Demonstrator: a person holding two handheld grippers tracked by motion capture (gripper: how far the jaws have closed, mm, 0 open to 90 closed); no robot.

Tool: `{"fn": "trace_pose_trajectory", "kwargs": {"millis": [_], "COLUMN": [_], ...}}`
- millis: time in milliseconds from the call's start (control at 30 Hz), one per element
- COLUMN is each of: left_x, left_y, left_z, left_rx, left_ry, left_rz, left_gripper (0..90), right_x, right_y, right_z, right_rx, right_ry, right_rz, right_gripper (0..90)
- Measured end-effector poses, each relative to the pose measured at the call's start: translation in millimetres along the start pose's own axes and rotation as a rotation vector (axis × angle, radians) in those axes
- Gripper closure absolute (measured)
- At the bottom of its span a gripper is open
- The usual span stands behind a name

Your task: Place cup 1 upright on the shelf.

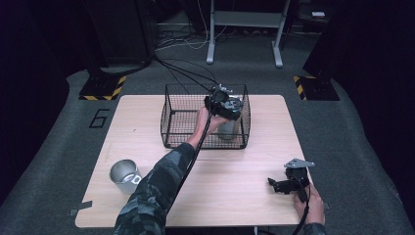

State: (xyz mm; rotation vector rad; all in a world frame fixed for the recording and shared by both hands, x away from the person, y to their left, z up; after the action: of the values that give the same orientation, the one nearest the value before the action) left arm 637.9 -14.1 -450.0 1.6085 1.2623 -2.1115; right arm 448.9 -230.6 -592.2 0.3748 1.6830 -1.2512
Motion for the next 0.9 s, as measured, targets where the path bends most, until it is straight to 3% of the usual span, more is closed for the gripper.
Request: {"fn": "trace_pose_trajectory", "kwargs": {"millis": [400, 733, 900], "left_x": [-7.5, -1.5, 4.9], "left_y": [-26.6, -67.5, -91.4], "left_z": [7.7, 11.4, 10.5], "left_rx": [0.034, 0.05, 0.037], "left_ry": [0.015, 0.066, 0.088], "left_rz": [0.027, 0.035, 0.048], "left_gripper": [0.0, 0.1, 0.1], "right_x": [0.1, 0.1, 0.1], "right_y": [0.0, 0.4, 0.4], "right_z": [-0.2, 0.2, 0.2], "right_rx": [-0.001, 0.001, 0.001], "right_ry": [0.002, -0.004, -0.004], "right_rz": [0.0, 0.002, 0.002], "right_gripper": [0.0, 0.0, 0.0]}}
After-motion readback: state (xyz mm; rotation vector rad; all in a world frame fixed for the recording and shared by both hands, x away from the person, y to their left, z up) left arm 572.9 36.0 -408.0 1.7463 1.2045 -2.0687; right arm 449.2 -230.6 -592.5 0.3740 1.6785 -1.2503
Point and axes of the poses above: each handheld gripper's, and its own axes: y roughly forward along the jaws, x roughly out of its underside, z roughly to its right, the point moved 9 cm from there along y, roughly forward along the jaws, and after that the axes turned 10 degrees about z, right-handed, at the moved point
